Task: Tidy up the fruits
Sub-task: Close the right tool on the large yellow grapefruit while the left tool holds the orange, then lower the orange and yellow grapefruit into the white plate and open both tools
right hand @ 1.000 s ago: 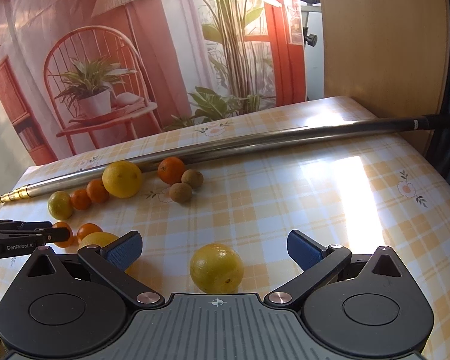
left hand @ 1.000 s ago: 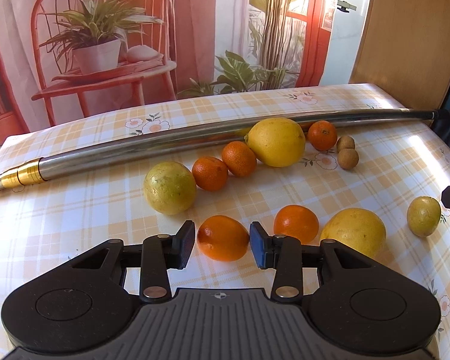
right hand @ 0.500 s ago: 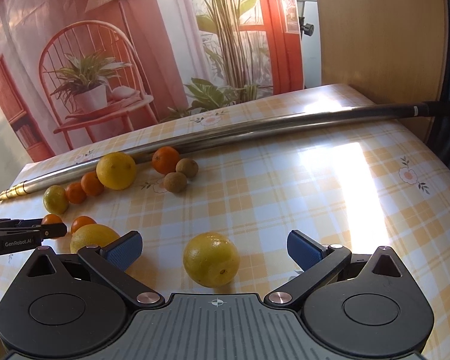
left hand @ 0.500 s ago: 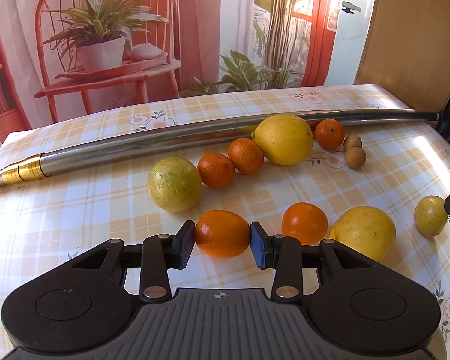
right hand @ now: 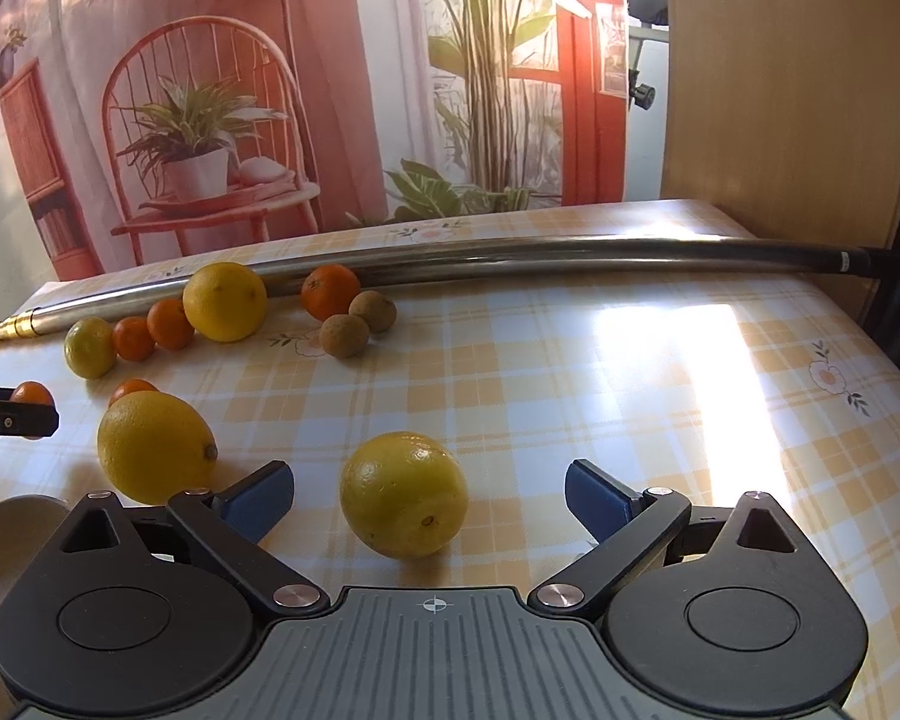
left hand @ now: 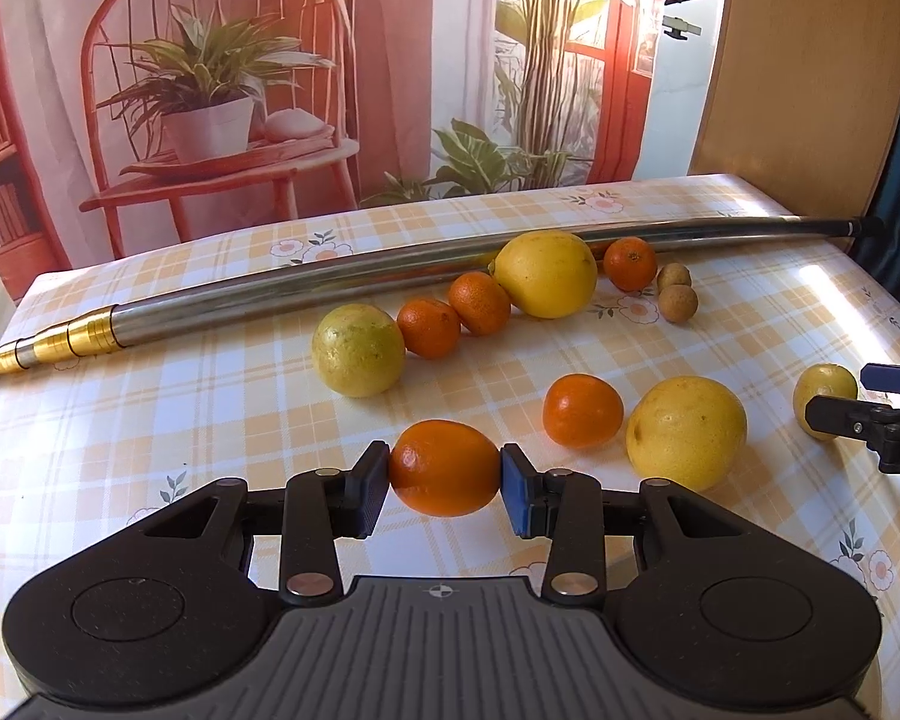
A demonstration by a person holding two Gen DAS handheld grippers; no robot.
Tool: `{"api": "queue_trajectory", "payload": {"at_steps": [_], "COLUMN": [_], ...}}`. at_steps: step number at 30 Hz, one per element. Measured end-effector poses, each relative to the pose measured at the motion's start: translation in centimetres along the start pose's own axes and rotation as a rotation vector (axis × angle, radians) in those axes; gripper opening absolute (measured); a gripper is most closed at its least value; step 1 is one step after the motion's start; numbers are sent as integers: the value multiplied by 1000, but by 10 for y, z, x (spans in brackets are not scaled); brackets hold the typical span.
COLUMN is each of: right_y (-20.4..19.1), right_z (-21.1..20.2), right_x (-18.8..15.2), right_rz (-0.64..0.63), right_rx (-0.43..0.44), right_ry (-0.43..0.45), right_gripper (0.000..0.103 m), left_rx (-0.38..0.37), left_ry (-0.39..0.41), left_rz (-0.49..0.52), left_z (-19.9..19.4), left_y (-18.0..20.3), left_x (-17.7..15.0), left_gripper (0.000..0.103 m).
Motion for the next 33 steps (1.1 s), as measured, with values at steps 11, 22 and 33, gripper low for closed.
{"api": "queue_trajectory", "payload": {"at_steps": [11, 22, 33], "right_y": [3, 1, -17], "right_z": [0, 13, 0], "right_x": [-1, -4, -9], "right_rz": [10, 56, -36], "right_rx": [5, 71, 61], "right_ry": [14, 28, 1], "right_gripper": [92, 65, 42], "left_rx": [13, -34, -65], "left_ry": [-24, 33, 25], "left_rz": [-21, -23, -26], "left_z": [2, -26, -48], "left_y": [-6, 11, 24], "left_x": [-7, -3, -26], "left_gripper": [42, 42, 42]}}
Point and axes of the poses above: each gripper's, at about its wrist camera, not at the fingertips, and z roughly the way its jaws point, y to its right, x to its top, the point moved 10 cm from there along z, roughly the way its jaws point, and after that the axes turned 14 degrees about -z, right-handed, at the moved point
